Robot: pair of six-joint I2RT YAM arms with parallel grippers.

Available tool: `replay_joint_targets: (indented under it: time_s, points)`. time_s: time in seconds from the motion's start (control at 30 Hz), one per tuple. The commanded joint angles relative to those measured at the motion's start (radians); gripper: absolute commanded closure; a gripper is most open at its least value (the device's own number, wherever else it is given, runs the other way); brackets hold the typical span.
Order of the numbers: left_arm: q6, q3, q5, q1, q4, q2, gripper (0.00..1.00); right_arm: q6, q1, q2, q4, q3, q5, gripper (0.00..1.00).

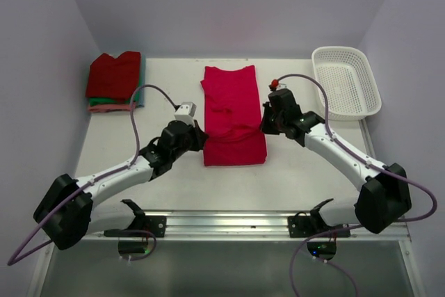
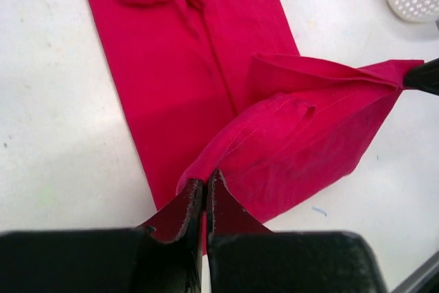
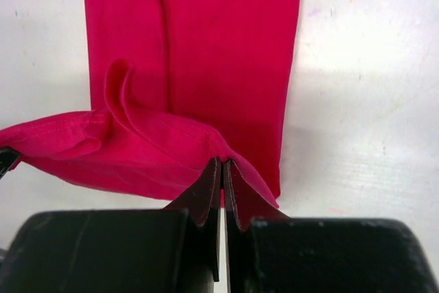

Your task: Fold and stack the t-shirts

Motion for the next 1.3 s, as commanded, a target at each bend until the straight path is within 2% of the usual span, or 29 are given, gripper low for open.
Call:
replay_joint_targets:
  time_s: [0.0,0.2,0.3,0.33,0.37,0.4,0.43,0.47,0.53,0.6,0.67,0.83,0.93,1.13,1.27]
  points:
    - [0.073,0.069,0.038,0.052,0.181,0.076,1.00,-0.054,-0.036,0.064,0.105,0.088,0.003,1.00]
    - [0.096,0.181,0.124,0.141,0.244,0.261,1.00,-0.087,-0.070,0.227,0.132,0.206,-0.002,1.00]
    - [0.104,0.282,0.191,0.204,0.266,0.402,1.00,-0.081,-0.102,0.349,0.143,0.314,-0.003,1.00]
    - [0.104,0.364,0.214,0.245,0.263,0.442,0.96,-0.082,-0.122,0.403,0.142,0.414,0.004,1.00]
    - [0.096,0.417,0.275,0.273,0.255,0.488,0.85,-0.082,-0.131,0.458,0.124,0.486,0.056,0.83]
    - [0.081,0.472,0.285,0.299,0.234,0.574,0.60,-0.082,-0.143,0.585,0.061,0.569,0.072,0.64]
    - [0.065,0.593,0.296,0.352,0.177,0.608,0.01,-0.075,-0.160,0.642,0.013,0.754,0.110,0.50]
    - [0.045,0.642,0.340,0.380,0.165,0.643,0.00,-0.070,-0.166,0.693,-0.040,0.845,0.168,0.34]
    - [0.033,0.724,0.365,0.441,0.154,0.639,0.00,-0.076,-0.168,0.777,-0.139,1.017,0.222,0.26]
    - [0.028,0.747,0.369,0.468,0.131,0.592,0.00,-0.102,-0.168,0.752,-0.130,1.029,0.233,0.24]
    - [0.036,0.721,0.380,0.477,0.126,0.534,0.00,-0.114,-0.168,0.692,-0.058,0.917,0.227,0.24]
    - [-0.002,0.510,0.498,0.474,0.206,0.467,0.00,-0.096,-0.168,0.474,0.077,0.551,0.166,0.25]
    - [-0.011,0.385,0.581,0.468,0.215,0.444,0.00,-0.091,-0.168,0.391,0.125,0.394,0.090,0.25]
    - [0.001,0.135,0.693,0.457,0.209,0.348,0.00,-0.045,-0.168,0.242,0.136,0.155,-0.054,0.27]
    - [-0.019,0.039,0.773,0.454,0.223,0.289,0.00,0.011,-0.168,0.202,0.169,0.029,-0.153,0.36]
